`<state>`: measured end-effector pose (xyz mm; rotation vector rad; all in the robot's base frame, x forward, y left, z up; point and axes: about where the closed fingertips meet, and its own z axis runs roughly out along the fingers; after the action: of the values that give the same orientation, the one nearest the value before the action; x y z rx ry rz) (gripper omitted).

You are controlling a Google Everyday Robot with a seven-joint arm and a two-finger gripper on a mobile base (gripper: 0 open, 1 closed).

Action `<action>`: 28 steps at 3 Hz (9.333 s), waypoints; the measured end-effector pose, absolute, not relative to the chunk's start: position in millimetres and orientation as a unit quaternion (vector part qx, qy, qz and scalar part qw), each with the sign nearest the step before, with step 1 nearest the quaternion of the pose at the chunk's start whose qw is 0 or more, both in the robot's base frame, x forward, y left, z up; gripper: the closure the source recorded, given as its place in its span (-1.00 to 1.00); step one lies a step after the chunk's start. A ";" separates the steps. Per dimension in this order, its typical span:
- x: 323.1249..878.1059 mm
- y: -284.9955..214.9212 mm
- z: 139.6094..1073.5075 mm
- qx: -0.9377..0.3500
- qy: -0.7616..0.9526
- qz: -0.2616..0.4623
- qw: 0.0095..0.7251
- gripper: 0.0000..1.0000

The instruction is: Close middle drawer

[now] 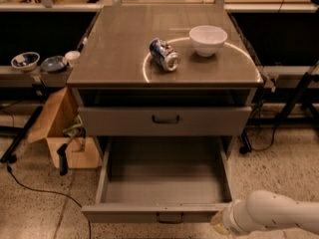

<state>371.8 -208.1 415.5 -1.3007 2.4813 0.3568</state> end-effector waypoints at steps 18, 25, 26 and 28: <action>565.1 -239.5 378.2 -0.453 0.859 0.088 0.223 -1.00; 580.9 -241.7 376.0 -0.439 0.866 0.086 0.224 0.19; 602.0 -238.9 383.0 -0.446 0.861 0.084 0.231 -0.27; 605.9 -236.4 385.2 -0.453 0.856 0.083 0.236 -1.00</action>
Offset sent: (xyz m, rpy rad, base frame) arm 0.1048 0.0369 0.0102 0.0318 -0.1116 0.1006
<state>605.9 -236.4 385.2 -1.2429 2.3476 0.2283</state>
